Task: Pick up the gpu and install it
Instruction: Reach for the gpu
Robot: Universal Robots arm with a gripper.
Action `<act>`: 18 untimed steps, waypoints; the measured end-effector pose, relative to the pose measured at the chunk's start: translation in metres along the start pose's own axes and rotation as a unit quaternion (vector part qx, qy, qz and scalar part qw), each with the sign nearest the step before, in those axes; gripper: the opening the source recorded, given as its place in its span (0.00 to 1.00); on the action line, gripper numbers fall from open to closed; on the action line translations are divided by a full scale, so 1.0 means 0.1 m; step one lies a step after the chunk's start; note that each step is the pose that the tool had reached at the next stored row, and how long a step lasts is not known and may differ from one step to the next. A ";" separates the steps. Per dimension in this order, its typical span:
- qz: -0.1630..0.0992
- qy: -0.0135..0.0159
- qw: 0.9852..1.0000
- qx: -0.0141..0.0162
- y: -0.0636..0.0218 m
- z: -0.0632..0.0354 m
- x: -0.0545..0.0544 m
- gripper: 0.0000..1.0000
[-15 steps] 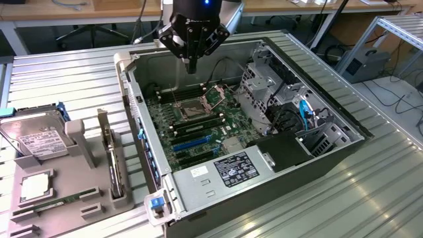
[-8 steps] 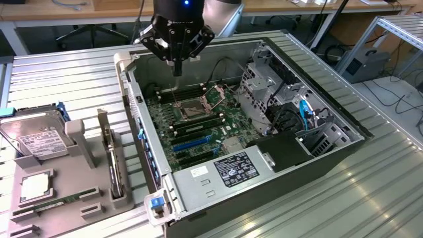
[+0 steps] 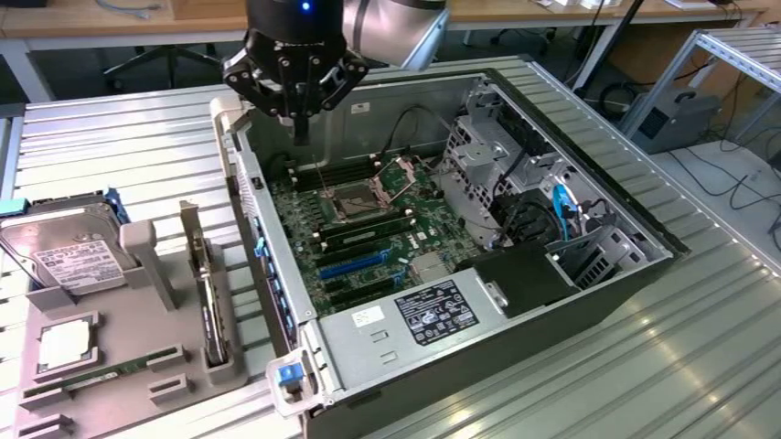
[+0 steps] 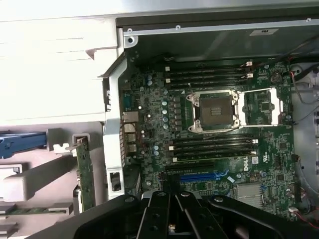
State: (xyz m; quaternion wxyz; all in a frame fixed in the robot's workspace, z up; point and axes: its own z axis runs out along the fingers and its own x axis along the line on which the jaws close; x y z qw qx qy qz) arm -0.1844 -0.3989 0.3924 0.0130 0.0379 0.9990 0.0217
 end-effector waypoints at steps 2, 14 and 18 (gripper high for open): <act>0.000 0.000 1.000 0.000 -0.009 0.000 0.11 0.11; 0.000 0.000 1.000 0.000 -0.063 -0.002 0.82 0.11; 0.000 0.000 1.000 0.000 -0.077 -0.002 1.00 0.11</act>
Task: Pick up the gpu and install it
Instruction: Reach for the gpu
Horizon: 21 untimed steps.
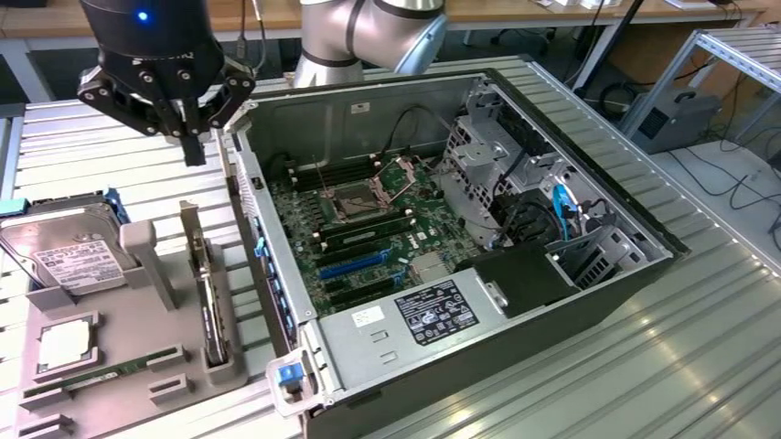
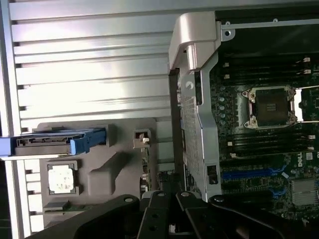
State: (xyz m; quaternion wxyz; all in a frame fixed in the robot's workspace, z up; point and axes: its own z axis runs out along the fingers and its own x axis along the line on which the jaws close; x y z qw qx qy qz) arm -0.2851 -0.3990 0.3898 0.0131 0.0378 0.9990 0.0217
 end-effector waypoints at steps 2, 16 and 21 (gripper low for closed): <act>0.000 0.000 1.000 0.000 -0.007 0.000 0.09 0.11; 0.000 0.000 1.000 0.000 -0.643 -0.029 0.14 0.11; 0.000 0.000 1.000 0.000 -0.824 -0.037 0.16 0.11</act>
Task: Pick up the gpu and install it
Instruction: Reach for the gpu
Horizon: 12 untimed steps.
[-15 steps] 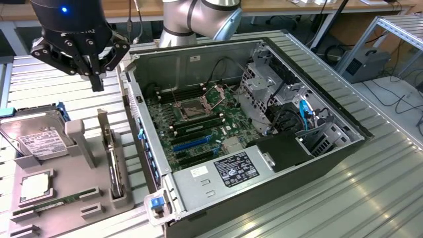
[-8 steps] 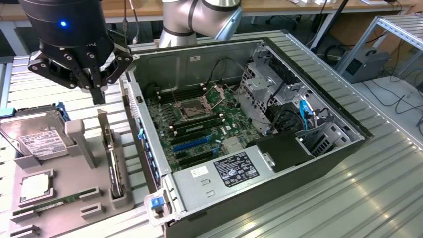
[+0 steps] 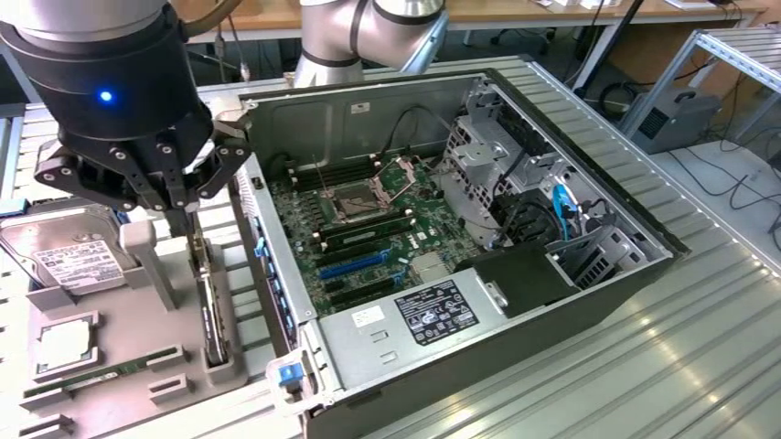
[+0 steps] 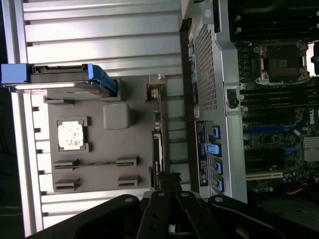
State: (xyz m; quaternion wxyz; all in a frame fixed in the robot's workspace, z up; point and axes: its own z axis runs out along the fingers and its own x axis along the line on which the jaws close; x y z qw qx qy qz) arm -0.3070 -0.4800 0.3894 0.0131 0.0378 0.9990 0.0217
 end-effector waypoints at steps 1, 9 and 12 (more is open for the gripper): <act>0.000 0.000 1.000 0.000 -0.028 -0.001 0.00 0.11; 0.000 0.000 1.000 0.000 -0.091 -0.004 0.02 0.11; 0.000 0.000 1.000 0.000 -0.100 -0.005 0.05 0.11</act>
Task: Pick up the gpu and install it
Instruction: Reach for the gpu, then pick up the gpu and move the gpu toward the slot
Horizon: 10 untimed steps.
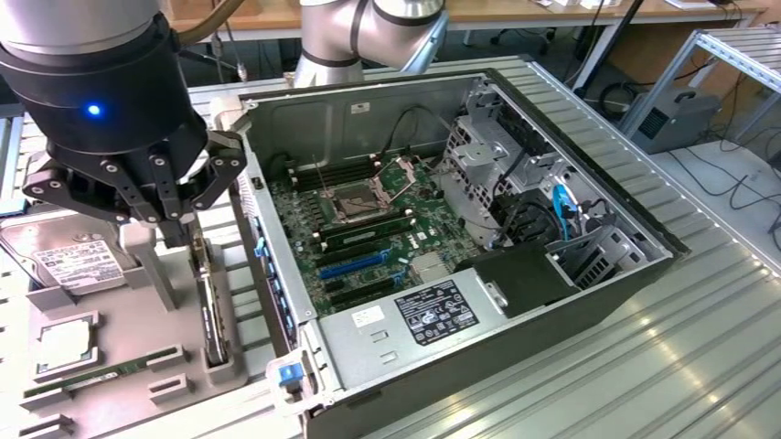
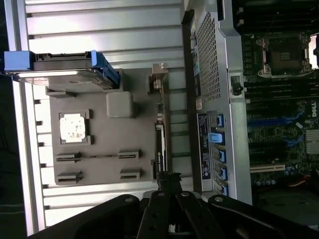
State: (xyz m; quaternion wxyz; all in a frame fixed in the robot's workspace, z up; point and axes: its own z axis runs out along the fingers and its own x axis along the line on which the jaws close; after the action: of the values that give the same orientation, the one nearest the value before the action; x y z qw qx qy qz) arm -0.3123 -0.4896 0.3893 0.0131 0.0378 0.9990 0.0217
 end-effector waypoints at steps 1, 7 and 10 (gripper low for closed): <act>0.000 0.000 1.000 0.000 -0.017 0.000 0.01 0.11; 0.000 0.000 1.000 0.000 -0.036 0.000 0.01 0.11; 0.000 0.000 1.000 0.000 -0.036 0.000 0.01 0.11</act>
State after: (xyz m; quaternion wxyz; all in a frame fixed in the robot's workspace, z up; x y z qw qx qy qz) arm -0.3135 -0.4931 0.3891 0.0131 0.0379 0.9990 0.0217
